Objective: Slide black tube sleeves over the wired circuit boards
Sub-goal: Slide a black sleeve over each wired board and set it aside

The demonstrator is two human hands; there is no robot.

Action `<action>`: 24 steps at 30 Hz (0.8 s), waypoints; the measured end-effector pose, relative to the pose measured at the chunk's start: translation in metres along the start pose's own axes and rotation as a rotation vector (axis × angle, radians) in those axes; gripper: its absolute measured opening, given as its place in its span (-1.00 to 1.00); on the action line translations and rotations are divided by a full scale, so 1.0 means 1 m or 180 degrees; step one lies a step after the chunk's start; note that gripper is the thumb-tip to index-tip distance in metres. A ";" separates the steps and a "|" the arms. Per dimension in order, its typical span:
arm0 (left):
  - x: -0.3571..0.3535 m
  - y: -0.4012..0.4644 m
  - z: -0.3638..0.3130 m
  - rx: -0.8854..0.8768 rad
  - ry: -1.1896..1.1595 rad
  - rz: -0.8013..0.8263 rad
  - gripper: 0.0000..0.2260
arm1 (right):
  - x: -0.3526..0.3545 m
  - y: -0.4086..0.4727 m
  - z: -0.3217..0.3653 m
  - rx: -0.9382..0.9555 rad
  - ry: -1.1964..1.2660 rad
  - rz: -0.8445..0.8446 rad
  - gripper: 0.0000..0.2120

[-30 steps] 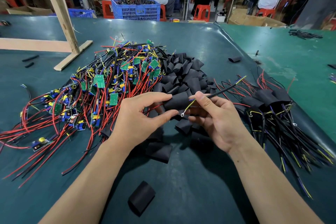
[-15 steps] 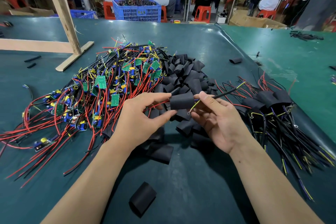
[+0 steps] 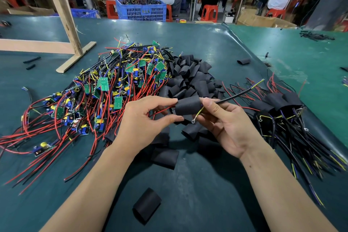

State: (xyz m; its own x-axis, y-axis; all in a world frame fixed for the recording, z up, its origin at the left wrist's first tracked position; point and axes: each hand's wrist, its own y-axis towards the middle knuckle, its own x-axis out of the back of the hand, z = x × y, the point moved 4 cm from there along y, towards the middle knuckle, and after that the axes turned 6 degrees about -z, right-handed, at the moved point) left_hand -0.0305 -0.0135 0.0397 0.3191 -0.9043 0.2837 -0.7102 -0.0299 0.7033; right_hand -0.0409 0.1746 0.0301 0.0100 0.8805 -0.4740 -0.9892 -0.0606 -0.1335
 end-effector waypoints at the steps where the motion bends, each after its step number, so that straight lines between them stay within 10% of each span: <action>1: 0.000 0.000 0.000 0.0018 0.0001 0.0006 -0.68 | 0.000 0.000 0.000 -0.0021 0.0001 0.0018 -0.89; 24: -0.005 -0.002 0.000 0.0682 -0.0397 0.0750 -0.83 | -0.001 -0.009 0.000 0.0124 -0.1582 0.0513 -0.86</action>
State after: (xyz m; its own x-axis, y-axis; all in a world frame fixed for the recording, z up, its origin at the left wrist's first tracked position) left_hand -0.0305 -0.0090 0.0366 0.0609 -0.9417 0.3309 -0.8753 0.1090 0.4712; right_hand -0.0322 0.1742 0.0321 -0.2041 0.9788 -0.0145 -0.9772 -0.2046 -0.0561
